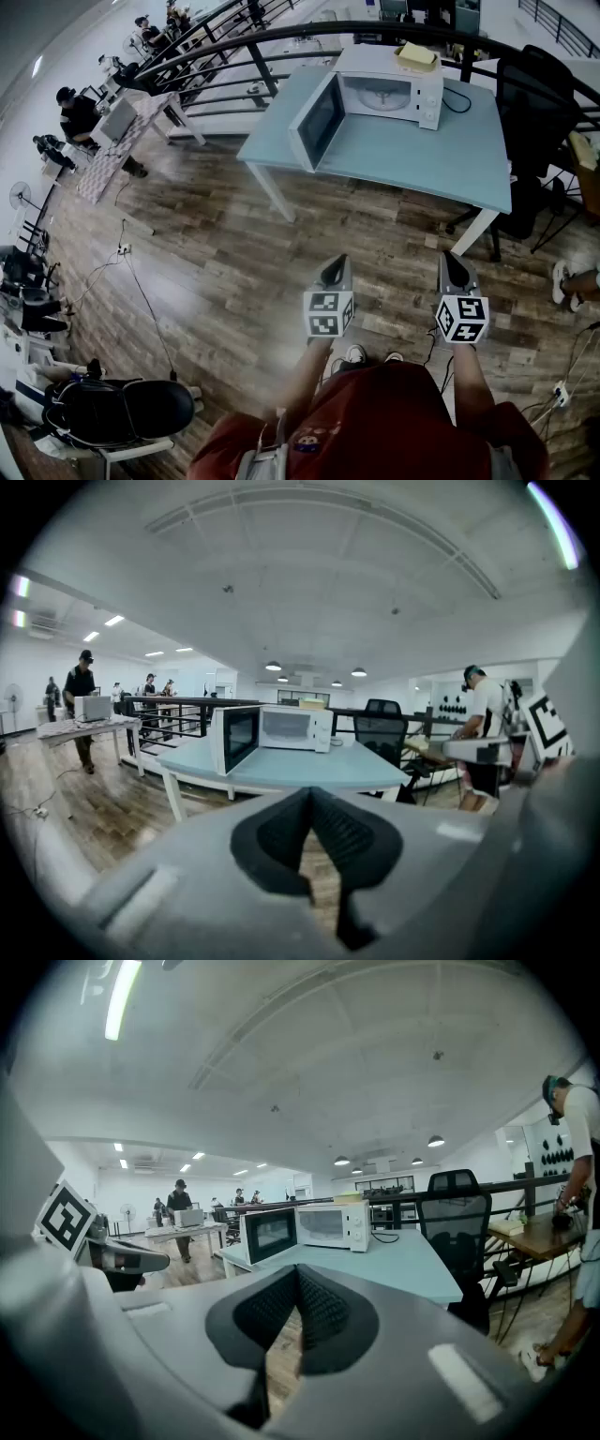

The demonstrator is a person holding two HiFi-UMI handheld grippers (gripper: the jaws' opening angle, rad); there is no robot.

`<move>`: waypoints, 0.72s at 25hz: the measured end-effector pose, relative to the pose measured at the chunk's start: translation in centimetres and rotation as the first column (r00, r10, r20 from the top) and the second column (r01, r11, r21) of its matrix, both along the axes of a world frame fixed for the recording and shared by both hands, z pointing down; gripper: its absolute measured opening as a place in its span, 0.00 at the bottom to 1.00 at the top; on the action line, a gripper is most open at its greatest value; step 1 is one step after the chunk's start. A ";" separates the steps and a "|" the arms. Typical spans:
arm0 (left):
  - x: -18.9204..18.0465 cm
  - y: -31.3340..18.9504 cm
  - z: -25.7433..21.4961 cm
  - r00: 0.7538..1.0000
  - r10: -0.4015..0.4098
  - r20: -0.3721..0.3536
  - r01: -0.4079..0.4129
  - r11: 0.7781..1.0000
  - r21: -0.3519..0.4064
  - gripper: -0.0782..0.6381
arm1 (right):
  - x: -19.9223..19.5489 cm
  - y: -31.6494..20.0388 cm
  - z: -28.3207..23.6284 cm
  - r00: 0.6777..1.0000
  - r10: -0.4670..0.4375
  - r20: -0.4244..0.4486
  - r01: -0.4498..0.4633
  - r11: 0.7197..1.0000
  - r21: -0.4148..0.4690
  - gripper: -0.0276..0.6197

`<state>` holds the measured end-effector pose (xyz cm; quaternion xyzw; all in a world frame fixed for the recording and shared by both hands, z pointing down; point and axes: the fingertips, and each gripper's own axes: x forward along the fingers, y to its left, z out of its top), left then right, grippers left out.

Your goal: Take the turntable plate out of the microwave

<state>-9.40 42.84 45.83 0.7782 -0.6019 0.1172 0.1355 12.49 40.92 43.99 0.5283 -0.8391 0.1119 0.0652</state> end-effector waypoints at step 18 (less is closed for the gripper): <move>4.5 -1.0 0.1 1.000 -0.016 0.017 0.016 1.000 0.009 0.11 | 5.8 -0.4 0.4 0.998 0.038 0.055 -0.039 0.999 0.022 0.04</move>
